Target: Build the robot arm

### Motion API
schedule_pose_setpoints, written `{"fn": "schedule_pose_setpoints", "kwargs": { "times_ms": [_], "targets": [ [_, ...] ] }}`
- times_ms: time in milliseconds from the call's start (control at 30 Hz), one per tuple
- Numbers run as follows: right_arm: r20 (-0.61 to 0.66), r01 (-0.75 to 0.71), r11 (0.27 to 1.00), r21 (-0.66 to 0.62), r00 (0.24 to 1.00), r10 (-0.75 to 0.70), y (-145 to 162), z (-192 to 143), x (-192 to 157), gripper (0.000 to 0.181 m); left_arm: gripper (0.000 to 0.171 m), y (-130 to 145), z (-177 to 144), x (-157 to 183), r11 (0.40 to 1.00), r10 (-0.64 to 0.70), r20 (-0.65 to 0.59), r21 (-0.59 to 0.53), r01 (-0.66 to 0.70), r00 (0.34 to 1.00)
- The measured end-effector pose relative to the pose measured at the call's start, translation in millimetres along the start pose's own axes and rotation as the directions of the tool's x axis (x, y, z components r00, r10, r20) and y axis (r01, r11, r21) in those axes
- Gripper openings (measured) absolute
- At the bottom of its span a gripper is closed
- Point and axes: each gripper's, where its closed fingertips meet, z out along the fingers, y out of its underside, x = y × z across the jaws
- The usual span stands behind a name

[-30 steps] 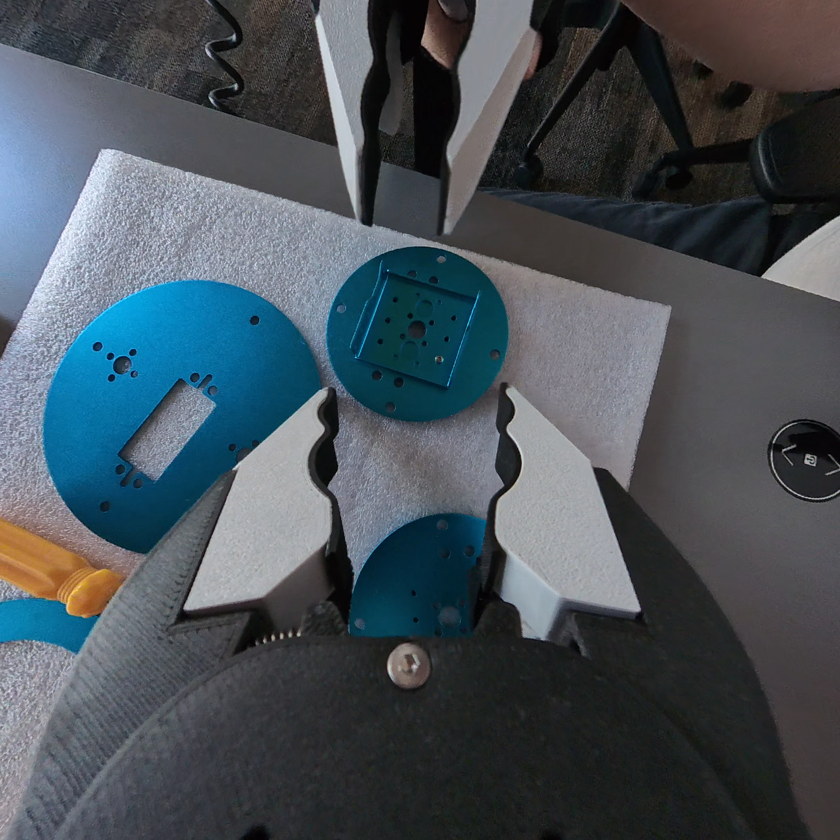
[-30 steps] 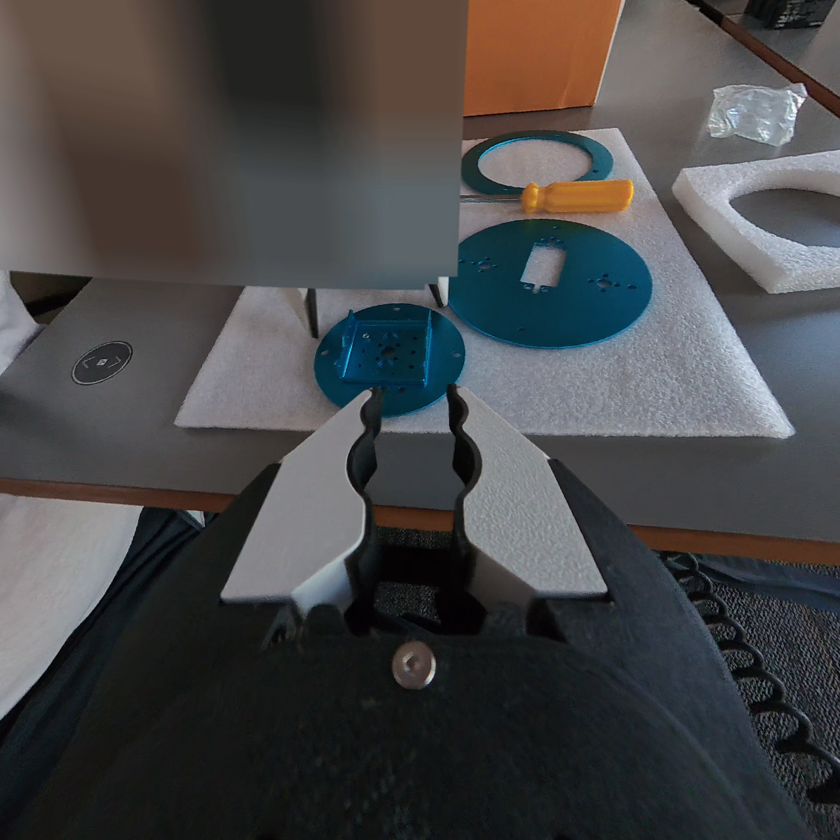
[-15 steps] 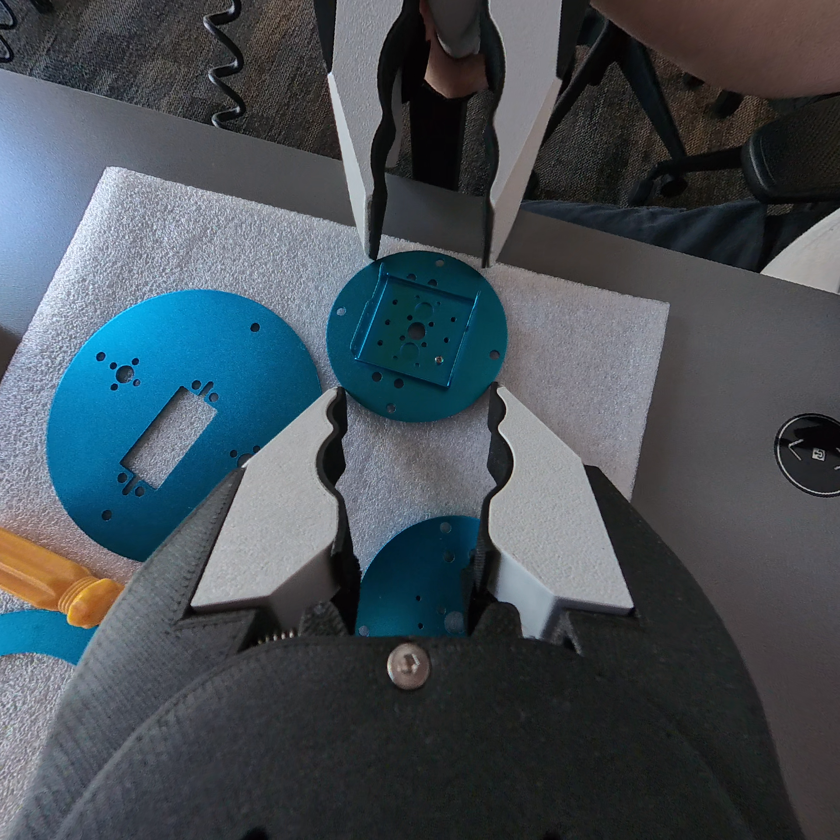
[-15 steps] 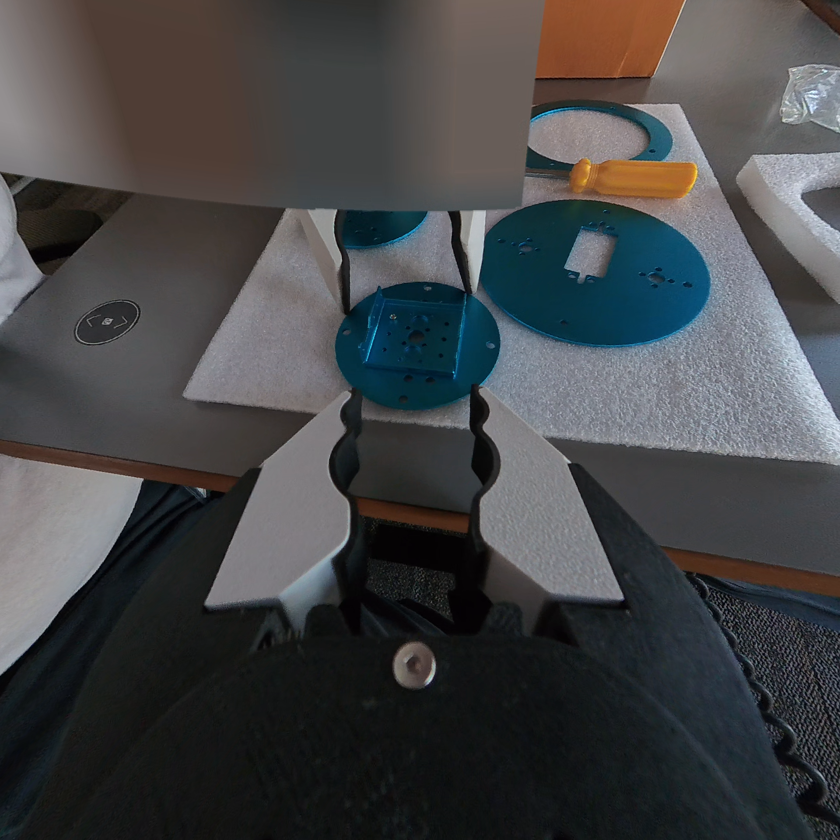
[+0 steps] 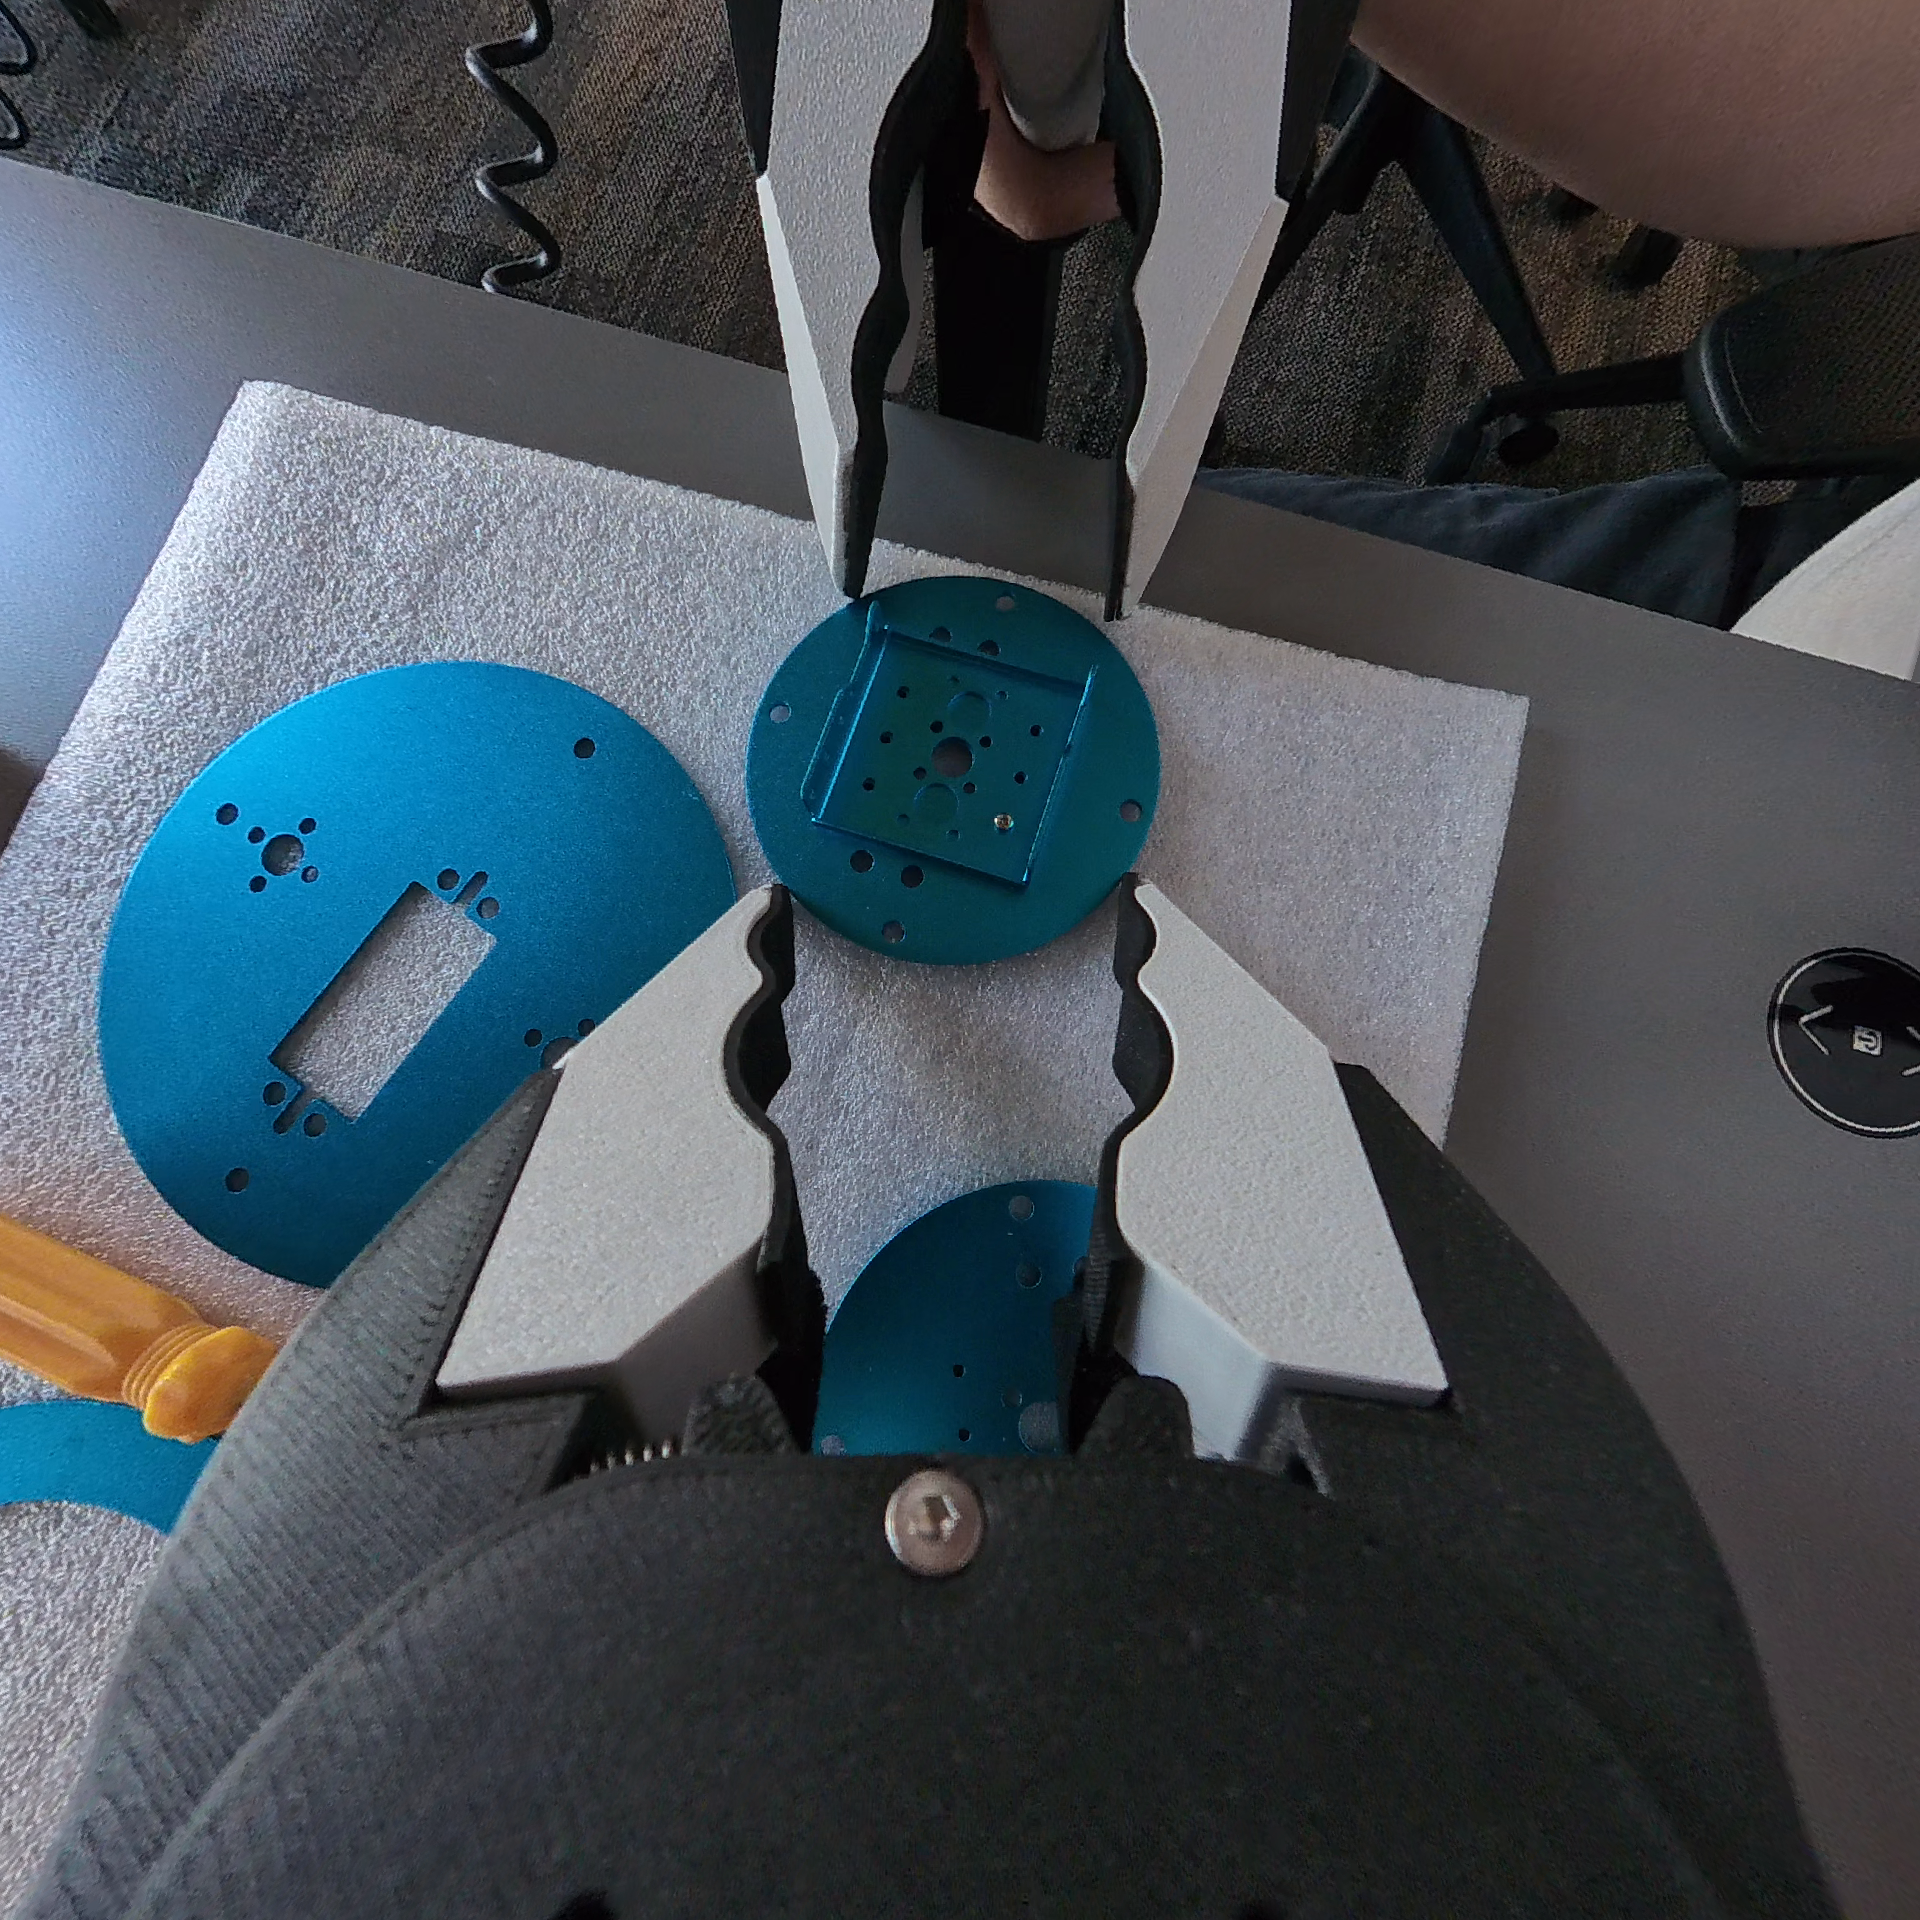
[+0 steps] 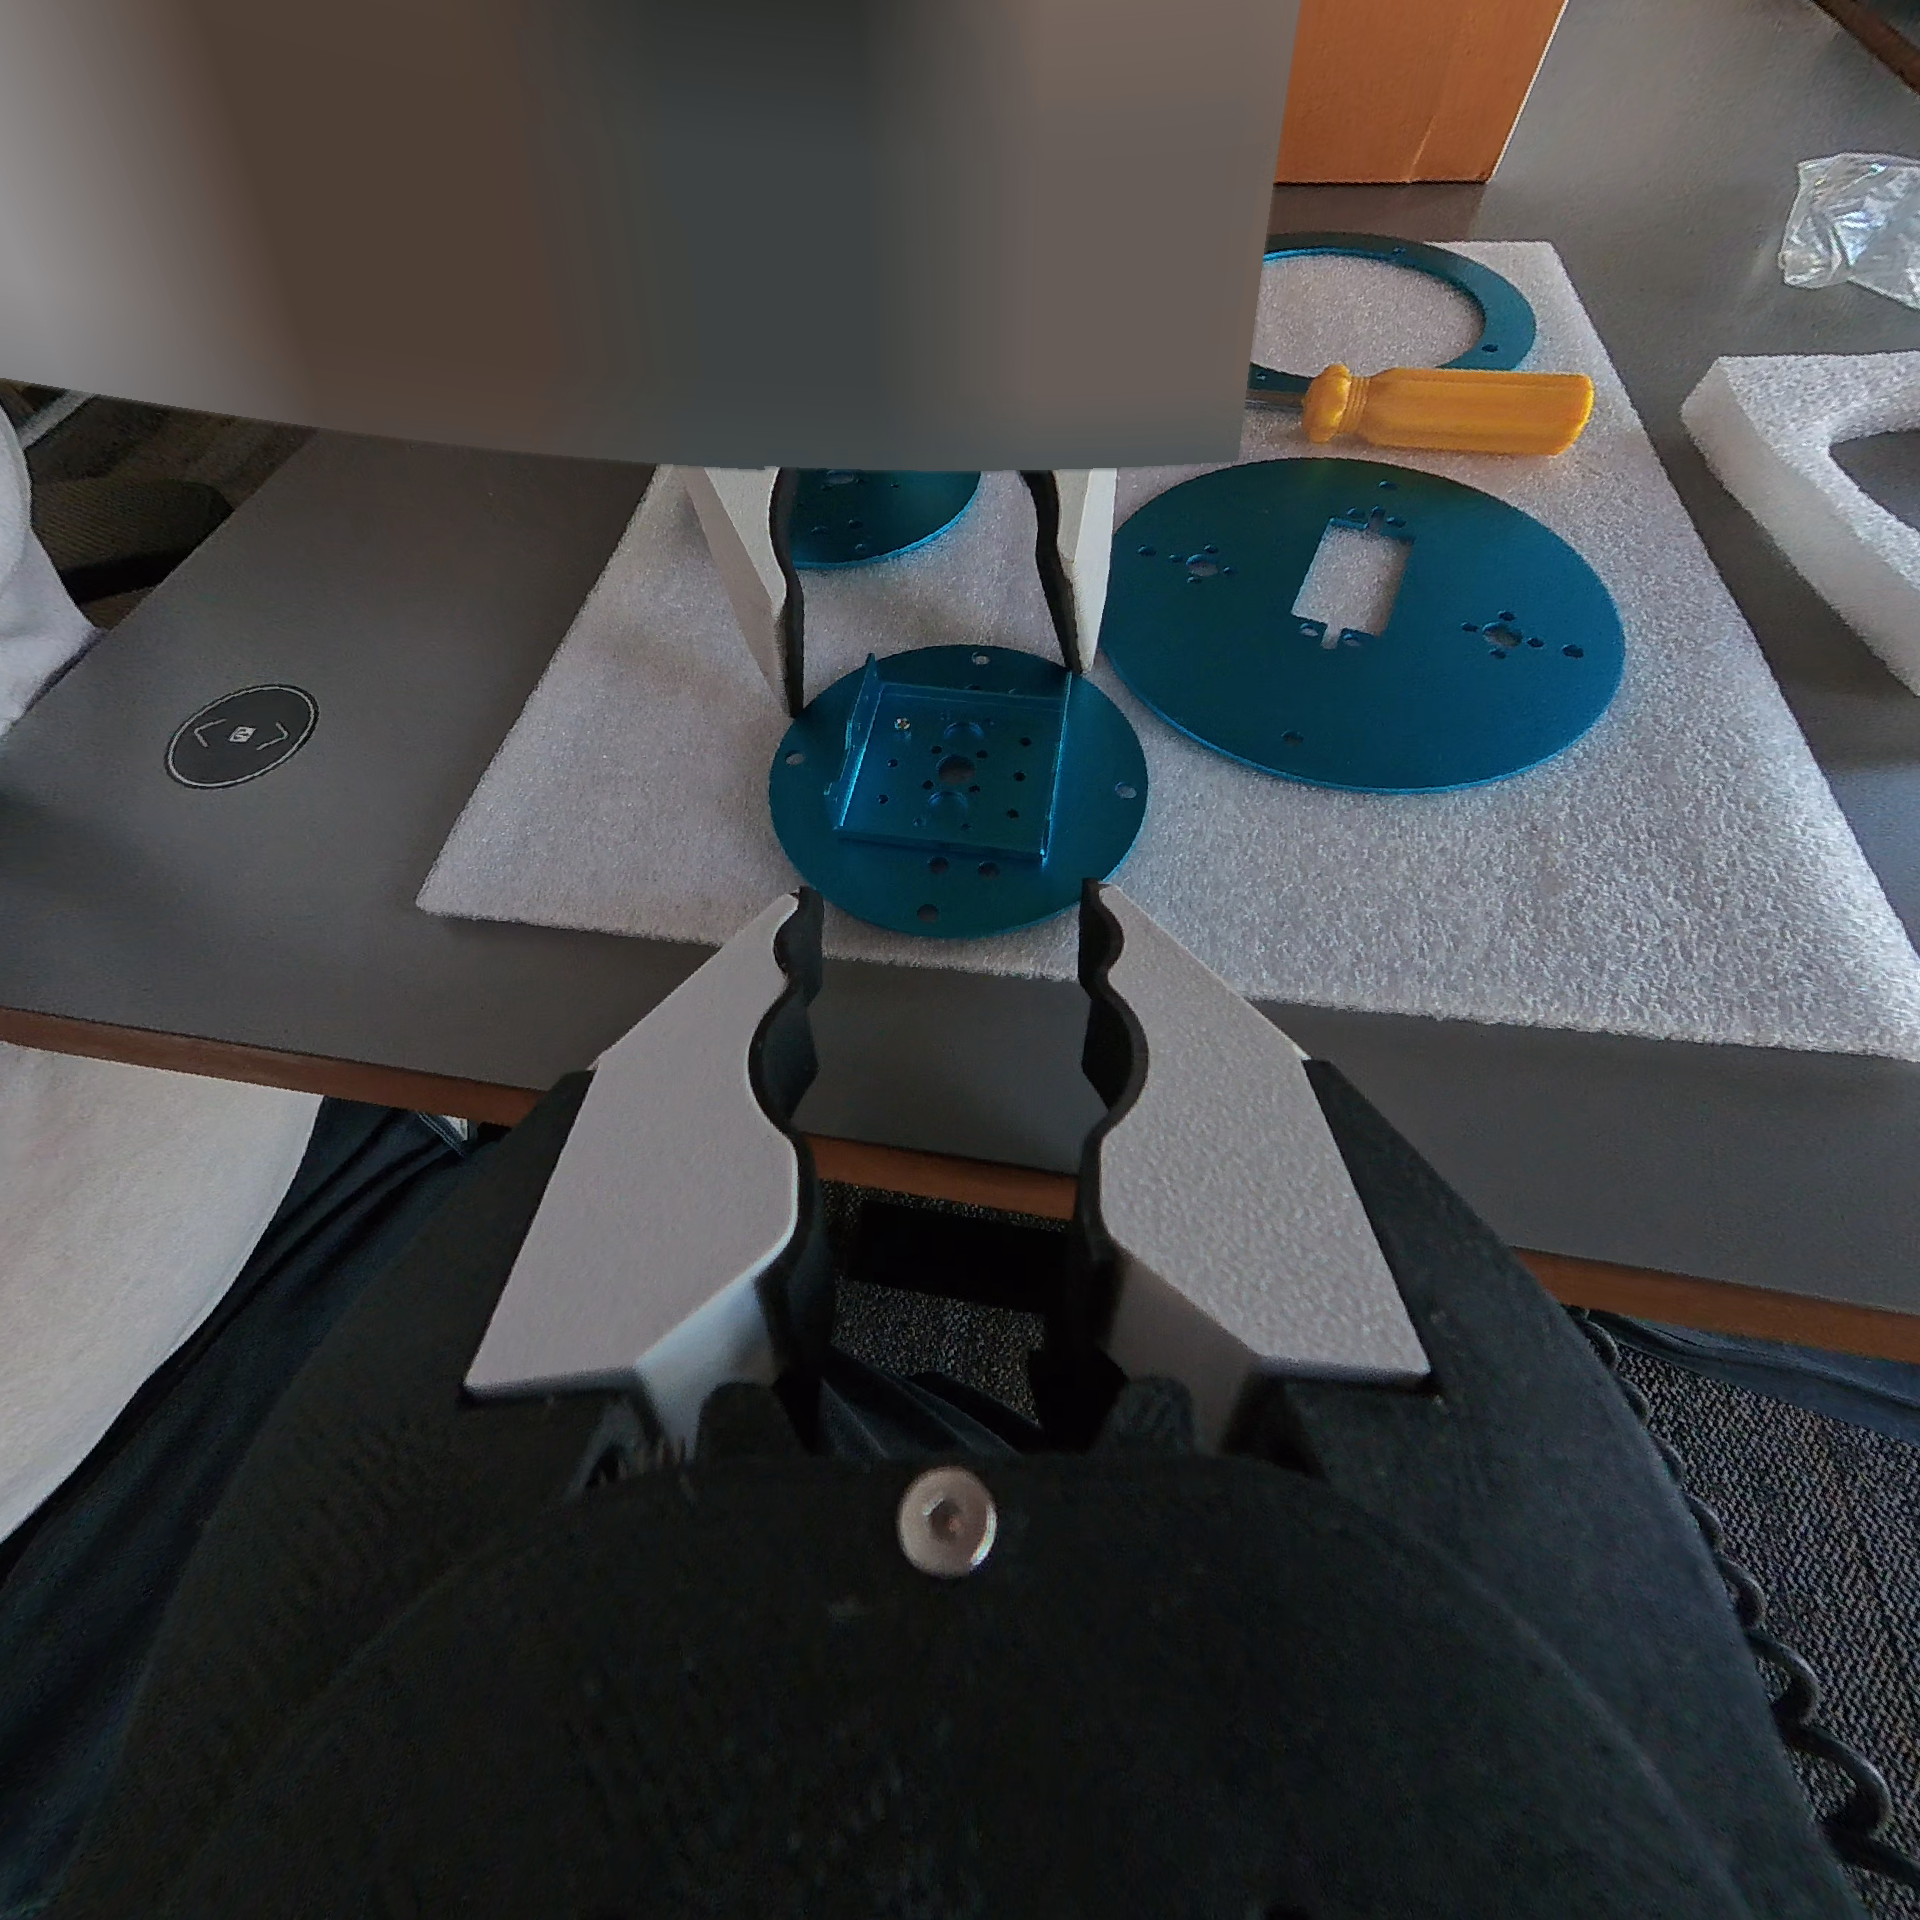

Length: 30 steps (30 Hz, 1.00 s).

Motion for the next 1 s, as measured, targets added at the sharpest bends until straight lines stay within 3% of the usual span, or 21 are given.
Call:
{"fn": "schedule_pose_setpoints", "kwargs": {
  "times_ms": [600,733,1000],
  "targets": [
    [-0.017,0.003,1.000,0.013,1.000,-0.002,-0.1,-0.5,0.5,0.050,0.066,-3.0,-3.8,0.9,1.000,-0.018,-0.018,0.024,0.019,1.000],
    [-0.053,-0.016,0.998,0.055,0.998,0.019,-6.9,-8.0,1.6,0.054,0.070,-14.6,-17.0,-0.3,0.996,-0.028,-0.019,0.089,0.030,0.999],
    [-0.267,-0.044,0.986,0.162,0.960,0.087,-37.2,-35.8,-8.0,0.052,0.067,-55.7,-54.3,1.5,0.965,0.002,0.059,0.263,-0.018,0.998]
  ]
}}
